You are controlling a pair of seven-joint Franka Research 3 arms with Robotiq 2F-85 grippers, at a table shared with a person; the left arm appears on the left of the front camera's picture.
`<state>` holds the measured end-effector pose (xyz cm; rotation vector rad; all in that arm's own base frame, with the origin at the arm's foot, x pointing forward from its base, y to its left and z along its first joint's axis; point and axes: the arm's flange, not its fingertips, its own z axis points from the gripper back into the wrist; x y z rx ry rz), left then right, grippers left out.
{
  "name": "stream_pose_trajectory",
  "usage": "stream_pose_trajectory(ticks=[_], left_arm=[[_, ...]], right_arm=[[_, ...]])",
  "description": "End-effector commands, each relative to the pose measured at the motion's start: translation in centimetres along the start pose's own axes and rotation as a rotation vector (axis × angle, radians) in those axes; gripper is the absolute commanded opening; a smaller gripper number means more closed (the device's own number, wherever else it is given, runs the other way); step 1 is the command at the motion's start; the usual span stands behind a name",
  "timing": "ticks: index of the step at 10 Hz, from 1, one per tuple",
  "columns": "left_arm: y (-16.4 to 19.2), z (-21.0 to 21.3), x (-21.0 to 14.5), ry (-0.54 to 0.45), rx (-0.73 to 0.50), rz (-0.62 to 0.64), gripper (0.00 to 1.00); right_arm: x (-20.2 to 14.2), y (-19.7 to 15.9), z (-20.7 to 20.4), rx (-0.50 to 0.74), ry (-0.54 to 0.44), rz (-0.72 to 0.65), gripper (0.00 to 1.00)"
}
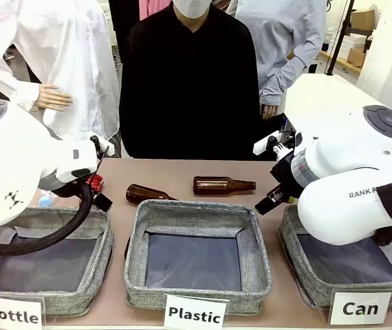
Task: Sort the can waste into the basket.
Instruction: Pick up the can waste from the table and place it in the right Fabric basket.
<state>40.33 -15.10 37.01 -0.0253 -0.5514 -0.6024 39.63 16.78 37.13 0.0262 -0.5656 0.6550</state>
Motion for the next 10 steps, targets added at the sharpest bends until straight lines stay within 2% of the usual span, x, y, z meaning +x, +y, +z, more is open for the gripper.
stream_pose_trajectory(ticks=[1,10], left_arm=[[0.00,0.01,0.00,0.000,0.000,0.000,1.00],[0.00,0.01,0.00,0.000,0.000,0.000,1.00]], right_arm=[[0.00,0.00,0.00,0.000,0.000,0.000,1.00],[0.00,0.00,0.00,0.000,0.000,0.000,1.00]])
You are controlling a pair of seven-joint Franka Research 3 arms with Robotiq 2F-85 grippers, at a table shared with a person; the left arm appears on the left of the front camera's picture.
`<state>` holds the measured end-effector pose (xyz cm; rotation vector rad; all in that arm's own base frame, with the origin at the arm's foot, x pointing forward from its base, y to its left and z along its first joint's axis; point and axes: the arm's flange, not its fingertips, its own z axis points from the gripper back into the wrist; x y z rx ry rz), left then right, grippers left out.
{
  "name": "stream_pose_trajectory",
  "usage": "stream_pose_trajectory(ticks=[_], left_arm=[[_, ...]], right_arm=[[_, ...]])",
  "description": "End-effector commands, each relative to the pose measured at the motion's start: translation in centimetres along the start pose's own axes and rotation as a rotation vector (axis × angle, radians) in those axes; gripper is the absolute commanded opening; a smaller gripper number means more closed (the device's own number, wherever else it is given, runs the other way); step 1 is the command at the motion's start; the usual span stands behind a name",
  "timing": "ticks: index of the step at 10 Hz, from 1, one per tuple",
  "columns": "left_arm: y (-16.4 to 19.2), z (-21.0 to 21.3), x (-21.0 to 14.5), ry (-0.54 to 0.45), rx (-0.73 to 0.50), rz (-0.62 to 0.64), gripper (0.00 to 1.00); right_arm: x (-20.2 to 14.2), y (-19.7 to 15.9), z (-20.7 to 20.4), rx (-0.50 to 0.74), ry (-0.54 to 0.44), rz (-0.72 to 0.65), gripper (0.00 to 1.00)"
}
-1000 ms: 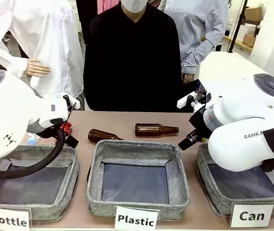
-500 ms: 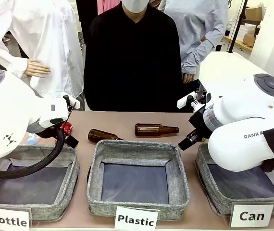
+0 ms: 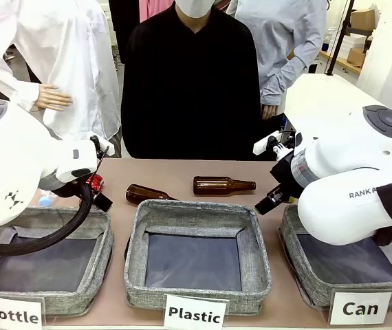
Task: Sort the can waste into the basket.
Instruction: Pick up the can waste from the table and place it in the right Fabric basket.
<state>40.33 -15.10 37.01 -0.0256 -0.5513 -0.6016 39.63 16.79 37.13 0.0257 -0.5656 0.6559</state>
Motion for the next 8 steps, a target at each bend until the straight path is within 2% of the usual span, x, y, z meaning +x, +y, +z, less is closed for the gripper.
stream_pose_trajectory(ticks=[1,7,8], left_arm=[[0.0,0.0,0.0,0.000,0.000,-0.001,1.00],[0.0,0.0,0.0,0.000,0.000,0.000,1.00],[-0.7,2.3,1.4,0.119,-0.006,0.008,1.00]], right_arm=[[0.0,0.0,0.0,0.000,0.000,-0.001,1.00],[0.0,0.0,0.0,0.000,0.000,0.000,1.00],[-0.1,-0.2,2.3,0.014,-0.015,-0.031,1.00]])
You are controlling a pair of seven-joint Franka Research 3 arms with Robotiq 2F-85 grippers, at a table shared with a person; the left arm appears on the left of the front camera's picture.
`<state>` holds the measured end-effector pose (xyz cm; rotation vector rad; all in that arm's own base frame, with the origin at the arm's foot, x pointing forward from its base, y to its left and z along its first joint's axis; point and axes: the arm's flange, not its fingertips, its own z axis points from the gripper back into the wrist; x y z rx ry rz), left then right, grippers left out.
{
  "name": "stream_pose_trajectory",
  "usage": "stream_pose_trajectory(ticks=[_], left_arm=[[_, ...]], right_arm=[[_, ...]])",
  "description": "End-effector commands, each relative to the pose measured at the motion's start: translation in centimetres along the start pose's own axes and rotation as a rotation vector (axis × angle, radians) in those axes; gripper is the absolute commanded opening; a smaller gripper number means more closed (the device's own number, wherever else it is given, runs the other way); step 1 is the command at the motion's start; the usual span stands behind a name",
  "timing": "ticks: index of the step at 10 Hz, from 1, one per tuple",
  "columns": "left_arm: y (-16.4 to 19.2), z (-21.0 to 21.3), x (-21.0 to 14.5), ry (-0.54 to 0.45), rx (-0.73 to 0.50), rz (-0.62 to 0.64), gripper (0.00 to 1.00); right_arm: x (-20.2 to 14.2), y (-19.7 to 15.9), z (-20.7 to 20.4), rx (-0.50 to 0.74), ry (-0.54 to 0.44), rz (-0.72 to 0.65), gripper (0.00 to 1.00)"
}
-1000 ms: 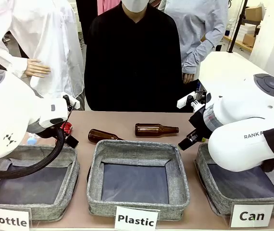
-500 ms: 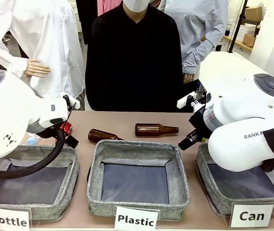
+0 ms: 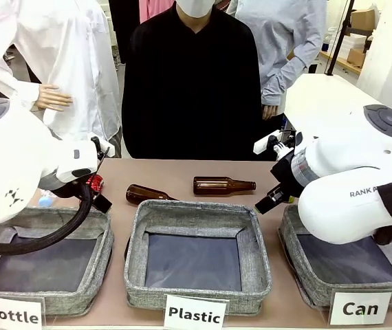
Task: Sort the can waste into the basket.
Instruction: Pick up the can waste from the table and place it in the right Fabric basket.
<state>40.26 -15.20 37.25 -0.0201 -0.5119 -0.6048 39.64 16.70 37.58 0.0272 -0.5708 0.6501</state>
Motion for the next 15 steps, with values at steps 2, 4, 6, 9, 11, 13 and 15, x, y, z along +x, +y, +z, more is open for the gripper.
stream_pose_trajectory(ticks=[2,4,6,9,11,13,15], left_arm=[[-2.5,8.4,2.8,0.249,0.009,0.154,1.00],[-2.8,14.3,5.4,0.452,0.057,0.229,1.00],[-2.9,10.7,2.6,0.318,0.058,0.183,1.00],[-2.9,10.7,2.6,0.318,0.058,0.183,1.00],[-2.9,10.7,2.6,0.318,0.058,0.183,1.00],[-2.9,10.7,2.6,0.318,0.058,0.183,1.00],[-2.9,10.7,2.6,0.318,0.058,0.183,1.00]], right_arm=[[-1.3,-0.9,7.9,0.028,-0.028,-0.186,1.00],[-4.6,-1.1,13.4,0.237,-0.271,-0.155,1.00],[-7.9,-1.5,13.8,0.266,-0.297,-0.243,1.00],[2.2,-2.5,13.4,0.186,-0.242,-0.209,1.00],[2.2,-2.5,13.4,0.186,-0.242,-0.209,1.00],[2.2,-2.5,13.4,0.186,-0.242,-0.209,1.00],[2.2,-2.5,13.4,0.186,-0.242,-0.209,1.00]])
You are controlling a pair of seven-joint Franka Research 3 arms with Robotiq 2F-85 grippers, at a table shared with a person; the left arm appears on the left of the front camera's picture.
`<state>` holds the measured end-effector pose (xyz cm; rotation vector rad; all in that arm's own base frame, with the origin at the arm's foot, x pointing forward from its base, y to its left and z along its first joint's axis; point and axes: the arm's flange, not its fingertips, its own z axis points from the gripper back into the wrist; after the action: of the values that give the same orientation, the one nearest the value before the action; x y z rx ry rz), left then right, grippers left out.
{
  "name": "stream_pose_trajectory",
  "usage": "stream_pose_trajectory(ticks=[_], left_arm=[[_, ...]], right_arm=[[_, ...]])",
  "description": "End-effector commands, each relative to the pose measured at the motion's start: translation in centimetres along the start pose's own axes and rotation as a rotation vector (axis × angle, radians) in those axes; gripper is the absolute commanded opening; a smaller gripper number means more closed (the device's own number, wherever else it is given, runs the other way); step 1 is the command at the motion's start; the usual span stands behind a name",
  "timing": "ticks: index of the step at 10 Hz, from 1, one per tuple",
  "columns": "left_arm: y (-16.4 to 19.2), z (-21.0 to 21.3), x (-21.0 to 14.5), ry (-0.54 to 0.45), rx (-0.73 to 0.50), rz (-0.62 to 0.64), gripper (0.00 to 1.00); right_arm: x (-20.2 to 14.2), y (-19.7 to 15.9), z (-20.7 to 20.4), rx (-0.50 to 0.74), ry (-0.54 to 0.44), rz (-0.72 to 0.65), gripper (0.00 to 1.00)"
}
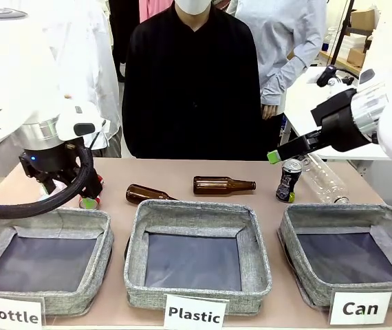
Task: Sort the can waste into the basket.
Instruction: Pick up the can waste from the table and place it in the right Fabric basket.
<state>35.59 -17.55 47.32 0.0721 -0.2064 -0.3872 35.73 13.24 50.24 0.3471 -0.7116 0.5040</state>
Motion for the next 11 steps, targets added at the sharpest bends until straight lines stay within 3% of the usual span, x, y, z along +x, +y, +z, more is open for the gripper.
stream_pose_trajectory(ticks=[1,2,4,6,7,9,11], left_arm=[[0.4,0.1,-0.1,-0.008,0.011,-0.017,1.00],[0.0,0.0,0.0,0.000,0.000,0.000,1.00],[-0.5,7.8,-2.8,-0.095,-0.292,-0.114,1.00],[2.2,11.5,-5.6,-0.109,-0.574,-0.088,1.00],[4.7,12.0,-7.3,-0.088,-0.692,-0.072,1.00],[14.3,12.6,-10.6,-0.112,-0.915,0.146,1.00],[22.9,8.3,-15.5,-0.179,-1.109,0.416,1.00]], right_arm=[[0.2,0.0,0.1,-0.012,-0.014,0.000,1.00],[0.0,0.0,0.0,0.000,0.000,0.000,1.00],[1.5,1.7,6.4,0.137,0.085,-0.089,1.00],[-0.1,0.6,11.1,0.300,0.192,-0.212,1.00],[-1.7,-1.5,13.1,0.357,0.203,-0.297,1.00],[-5.8,-7.1,17.1,0.469,0.091,-0.508,1.00],[-11.6,-12.5,18.2,0.510,-0.013,-0.690,1.00]])
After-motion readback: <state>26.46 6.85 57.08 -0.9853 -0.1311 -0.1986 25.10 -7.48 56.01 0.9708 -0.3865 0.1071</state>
